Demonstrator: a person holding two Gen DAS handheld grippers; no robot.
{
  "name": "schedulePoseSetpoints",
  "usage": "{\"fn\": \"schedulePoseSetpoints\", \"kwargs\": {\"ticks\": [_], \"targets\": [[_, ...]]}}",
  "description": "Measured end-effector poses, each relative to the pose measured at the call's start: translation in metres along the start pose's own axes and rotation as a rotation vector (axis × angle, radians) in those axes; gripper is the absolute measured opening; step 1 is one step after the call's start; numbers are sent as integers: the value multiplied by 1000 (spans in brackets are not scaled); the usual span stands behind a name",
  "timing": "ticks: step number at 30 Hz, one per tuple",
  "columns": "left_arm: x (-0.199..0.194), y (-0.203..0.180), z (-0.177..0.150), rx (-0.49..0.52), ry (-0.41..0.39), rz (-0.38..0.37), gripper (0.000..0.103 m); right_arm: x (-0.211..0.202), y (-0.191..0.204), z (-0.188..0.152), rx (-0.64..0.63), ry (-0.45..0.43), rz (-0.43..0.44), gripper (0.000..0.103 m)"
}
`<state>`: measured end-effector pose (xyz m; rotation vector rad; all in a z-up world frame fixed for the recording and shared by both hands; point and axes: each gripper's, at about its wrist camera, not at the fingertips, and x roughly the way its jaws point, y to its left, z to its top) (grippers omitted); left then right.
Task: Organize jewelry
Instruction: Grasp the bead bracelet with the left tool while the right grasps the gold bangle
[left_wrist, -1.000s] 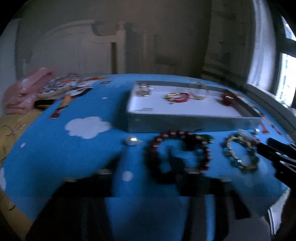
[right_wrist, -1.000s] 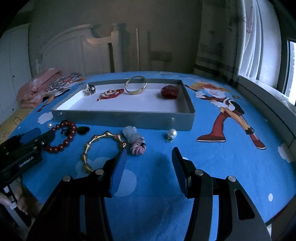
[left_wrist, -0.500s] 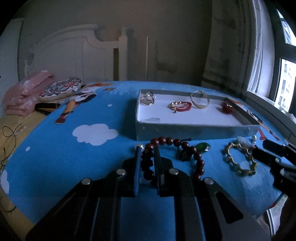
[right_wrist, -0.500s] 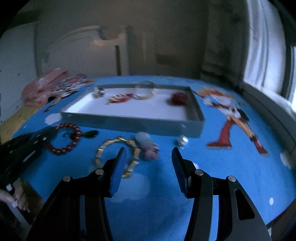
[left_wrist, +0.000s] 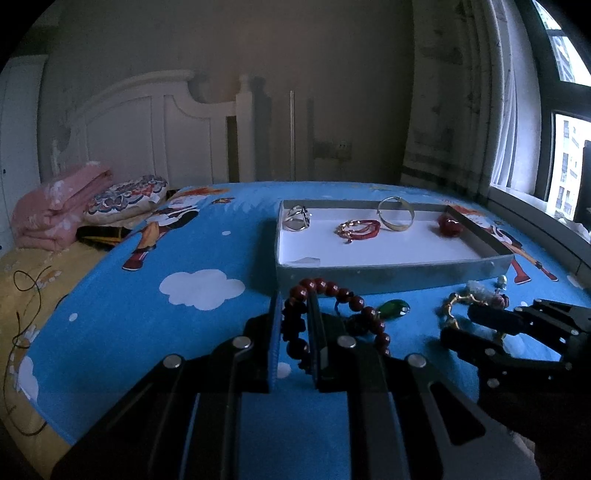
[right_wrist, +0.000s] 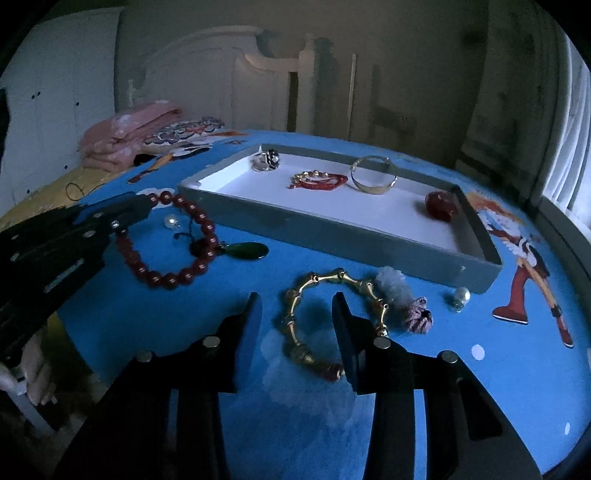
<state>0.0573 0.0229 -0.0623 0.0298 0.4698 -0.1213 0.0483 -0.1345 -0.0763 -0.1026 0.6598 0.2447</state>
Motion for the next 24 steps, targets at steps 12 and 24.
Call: {"fn": "schedulePoseSetpoints", "kwargs": {"ticks": [12, 24], "targets": [[-13, -7, 7, 6, -40, -21, 13, -25, 7, -2, -51, -73, -19, 9], [-43, -22, 17, 39, -102, -34, 13, -64, 4, 11, -42, -187, -73, 9]]}}
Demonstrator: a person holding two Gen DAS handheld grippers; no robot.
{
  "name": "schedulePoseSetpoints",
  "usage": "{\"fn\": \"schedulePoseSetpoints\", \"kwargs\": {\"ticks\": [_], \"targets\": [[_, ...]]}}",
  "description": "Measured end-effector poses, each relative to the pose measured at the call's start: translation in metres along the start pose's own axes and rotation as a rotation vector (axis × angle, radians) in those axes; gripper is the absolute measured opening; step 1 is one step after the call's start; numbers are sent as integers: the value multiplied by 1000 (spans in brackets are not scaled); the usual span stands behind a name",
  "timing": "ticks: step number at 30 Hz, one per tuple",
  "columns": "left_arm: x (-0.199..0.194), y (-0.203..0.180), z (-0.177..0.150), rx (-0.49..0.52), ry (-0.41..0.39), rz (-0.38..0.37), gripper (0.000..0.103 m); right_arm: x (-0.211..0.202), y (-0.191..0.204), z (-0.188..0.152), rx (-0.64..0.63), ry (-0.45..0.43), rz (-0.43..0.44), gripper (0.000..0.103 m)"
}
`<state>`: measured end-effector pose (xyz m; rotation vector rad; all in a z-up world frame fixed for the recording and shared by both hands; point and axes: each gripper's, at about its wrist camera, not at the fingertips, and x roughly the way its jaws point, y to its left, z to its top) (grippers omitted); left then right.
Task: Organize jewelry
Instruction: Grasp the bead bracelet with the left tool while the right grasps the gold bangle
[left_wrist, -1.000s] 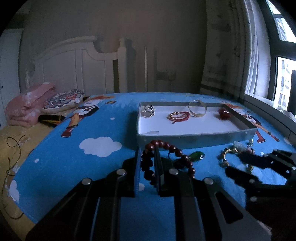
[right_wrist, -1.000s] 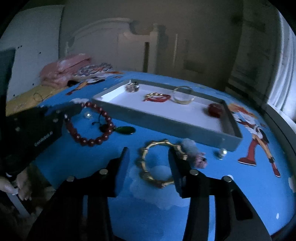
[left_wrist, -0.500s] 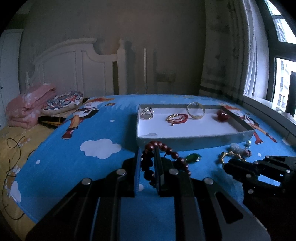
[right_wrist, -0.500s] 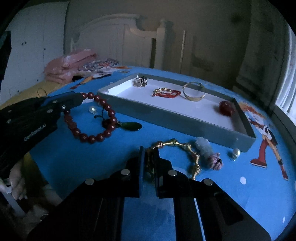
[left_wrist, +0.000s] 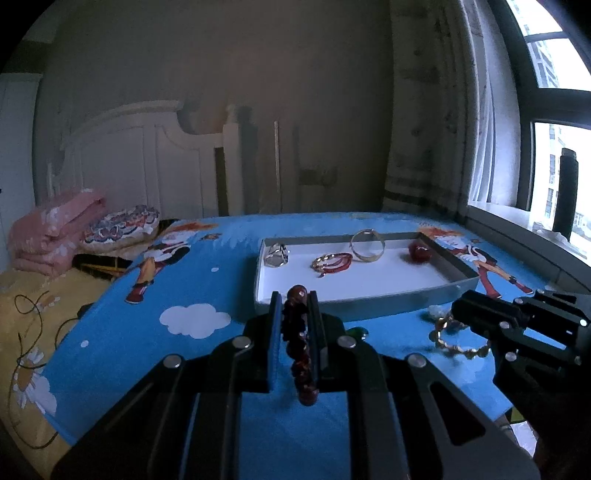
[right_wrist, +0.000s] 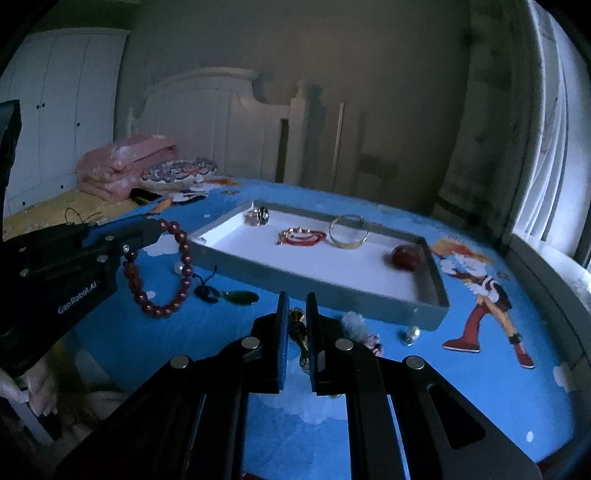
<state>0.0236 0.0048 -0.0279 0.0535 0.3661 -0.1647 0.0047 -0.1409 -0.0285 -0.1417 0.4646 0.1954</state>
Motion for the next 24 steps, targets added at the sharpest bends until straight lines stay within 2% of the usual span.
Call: {"fn": "schedulePoseSetpoints", "kwargs": {"ticks": [10, 24], "targets": [[-5, -10, 3, 36, -11, -16, 13, -11, -2, 6, -4, -34, -14, 9], [23, -10, 22, 22, 19, -12, 13, 5, -21, 32, 3, -68, -62, 9]]}}
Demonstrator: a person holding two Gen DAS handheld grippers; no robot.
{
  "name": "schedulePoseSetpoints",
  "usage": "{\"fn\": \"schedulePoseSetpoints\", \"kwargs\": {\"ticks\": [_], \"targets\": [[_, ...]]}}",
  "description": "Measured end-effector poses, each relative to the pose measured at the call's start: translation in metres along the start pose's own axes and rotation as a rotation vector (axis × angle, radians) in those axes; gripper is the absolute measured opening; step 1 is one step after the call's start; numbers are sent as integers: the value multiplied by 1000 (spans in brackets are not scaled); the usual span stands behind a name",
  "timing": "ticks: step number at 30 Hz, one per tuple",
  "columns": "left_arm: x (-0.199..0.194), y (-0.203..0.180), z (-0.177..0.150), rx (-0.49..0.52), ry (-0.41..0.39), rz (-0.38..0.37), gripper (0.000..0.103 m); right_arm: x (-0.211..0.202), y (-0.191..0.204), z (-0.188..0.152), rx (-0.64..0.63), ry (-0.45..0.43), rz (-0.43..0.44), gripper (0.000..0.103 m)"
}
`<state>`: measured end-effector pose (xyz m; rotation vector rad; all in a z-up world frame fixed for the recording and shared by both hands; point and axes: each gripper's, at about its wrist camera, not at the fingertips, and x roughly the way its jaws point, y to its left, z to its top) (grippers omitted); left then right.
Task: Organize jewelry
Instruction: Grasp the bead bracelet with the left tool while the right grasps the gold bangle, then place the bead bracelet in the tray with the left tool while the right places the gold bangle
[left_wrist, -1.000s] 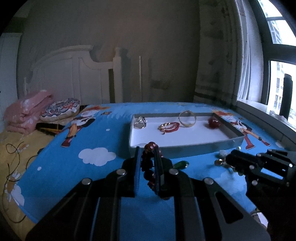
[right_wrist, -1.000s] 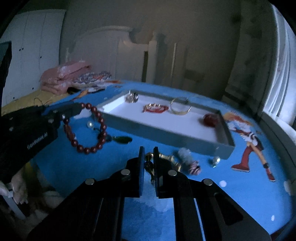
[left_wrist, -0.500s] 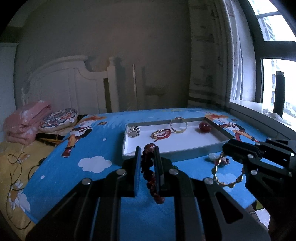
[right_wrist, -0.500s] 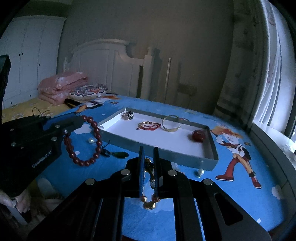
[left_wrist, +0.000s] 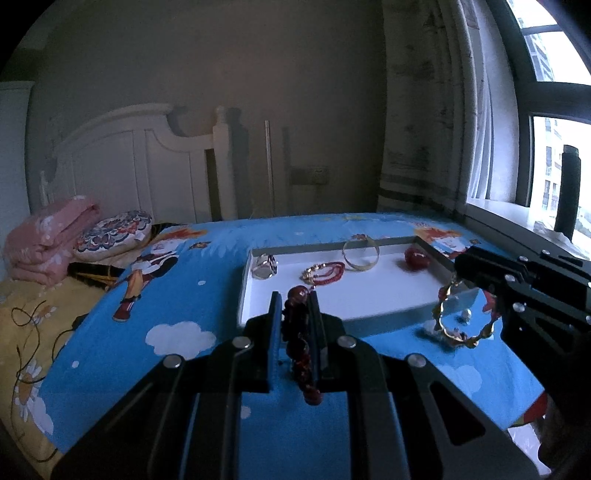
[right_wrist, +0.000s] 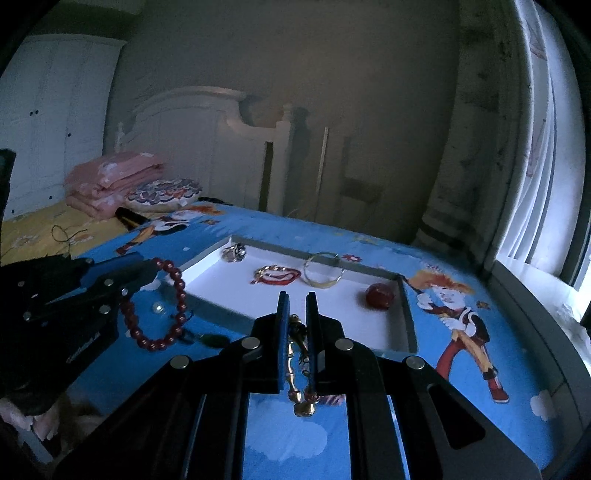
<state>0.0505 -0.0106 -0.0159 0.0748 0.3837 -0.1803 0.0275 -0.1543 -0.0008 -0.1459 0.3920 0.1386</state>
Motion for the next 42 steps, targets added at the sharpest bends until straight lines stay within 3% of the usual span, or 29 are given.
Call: {"fn": "schedulePoseSetpoints", "kwargs": {"ticks": [14, 18, 27, 32, 36, 39, 42], "targets": [[51, -6, 67, -6, -44, 17, 13, 56, -25, 39, 27, 0, -51, 9], [79, -6, 83, -20, -25, 27, 13, 74, -35, 48, 61, 16, -56, 9], [143, -2, 88, -49, 64, 72, 13, 111, -49, 59, 91, 49, -86, 9], [159, 0, 80, -50, 82, 92, 8, 133, -57, 53, 141, 96, -78, 9], [162, 0, 75, -42, 77, 107, 11, 145, -58, 45, 151, 140, -82, 9], [160, 1, 75, -51, 80, 107, 27, 149, -61, 43, 162, 163, -104, 20], [154, 2, 76, -54, 73, 117, 40, 147, -62, 43, 162, 160, -106, 56]]}}
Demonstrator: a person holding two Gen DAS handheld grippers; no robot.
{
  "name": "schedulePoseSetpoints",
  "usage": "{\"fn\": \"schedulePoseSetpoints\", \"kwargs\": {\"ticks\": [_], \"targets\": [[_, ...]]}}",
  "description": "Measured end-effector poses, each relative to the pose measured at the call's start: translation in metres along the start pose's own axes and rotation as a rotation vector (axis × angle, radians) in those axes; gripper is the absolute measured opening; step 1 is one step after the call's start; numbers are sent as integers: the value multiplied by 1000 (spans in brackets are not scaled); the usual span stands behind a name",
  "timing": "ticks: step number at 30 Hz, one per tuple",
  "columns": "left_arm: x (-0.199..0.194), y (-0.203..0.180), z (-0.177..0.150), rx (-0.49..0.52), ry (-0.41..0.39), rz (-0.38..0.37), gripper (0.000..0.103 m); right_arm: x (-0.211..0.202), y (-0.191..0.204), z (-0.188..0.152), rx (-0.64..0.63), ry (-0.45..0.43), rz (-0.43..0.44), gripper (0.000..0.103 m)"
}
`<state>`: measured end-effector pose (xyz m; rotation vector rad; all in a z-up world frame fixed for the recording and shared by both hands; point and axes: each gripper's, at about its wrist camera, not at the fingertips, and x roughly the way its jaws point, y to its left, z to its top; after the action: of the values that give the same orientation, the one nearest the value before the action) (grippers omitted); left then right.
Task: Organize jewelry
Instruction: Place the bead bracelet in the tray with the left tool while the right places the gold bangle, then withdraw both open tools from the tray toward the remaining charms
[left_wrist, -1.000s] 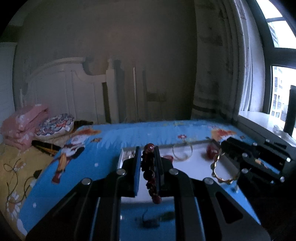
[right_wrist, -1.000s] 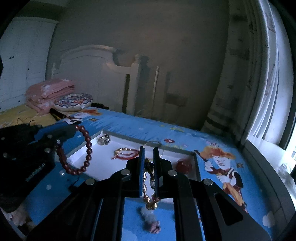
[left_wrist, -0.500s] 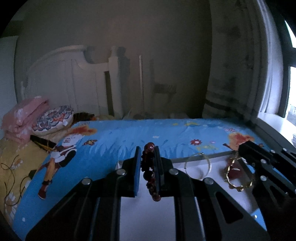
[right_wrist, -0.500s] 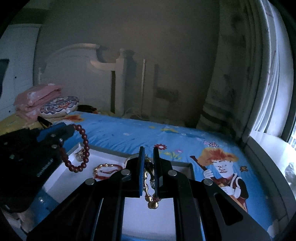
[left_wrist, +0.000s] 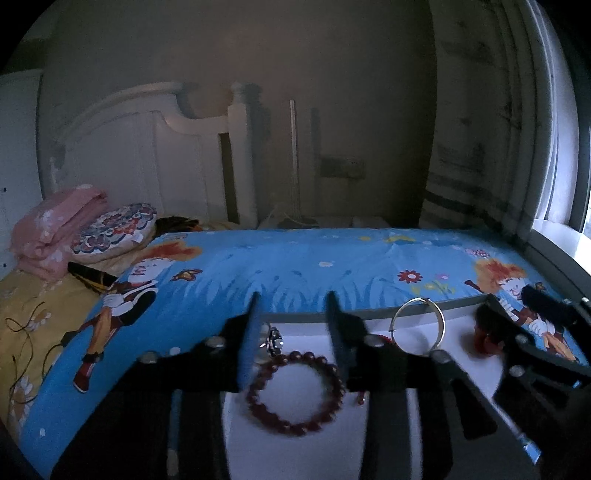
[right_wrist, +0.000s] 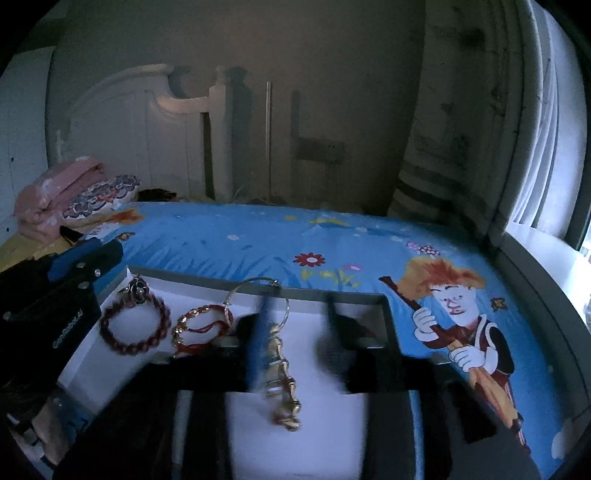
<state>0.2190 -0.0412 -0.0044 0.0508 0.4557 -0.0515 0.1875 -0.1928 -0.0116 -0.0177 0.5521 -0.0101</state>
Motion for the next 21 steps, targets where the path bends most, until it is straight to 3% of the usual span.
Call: {"fn": "schedulePoseSetpoints", "kwargs": {"ticks": [2, 5, 7, 9, 16, 21], "targets": [[-6, 2, 0, -5, 0, 0, 44, -7, -4, 1, 20, -30, -3, 57], [-29, 12, -2, -40, -17, -8, 62, -20, -9, 3, 37, -42, -8, 58], [-45, 18, -4, -54, -40, -11, 69, -34, -12, 0, 48, -54, 10, 68], [-68, 25, -12, -68, -71, -18, 77, -52, -15, -6, 55, -70, 23, 69], [-124, 38, -50, -52, -130, -21, 87, -108, -28, -34, 122, -135, 76, 79], [-132, 45, -81, -25, -76, -11, 87, -132, -23, -61, 96, -114, 88, 81]]}}
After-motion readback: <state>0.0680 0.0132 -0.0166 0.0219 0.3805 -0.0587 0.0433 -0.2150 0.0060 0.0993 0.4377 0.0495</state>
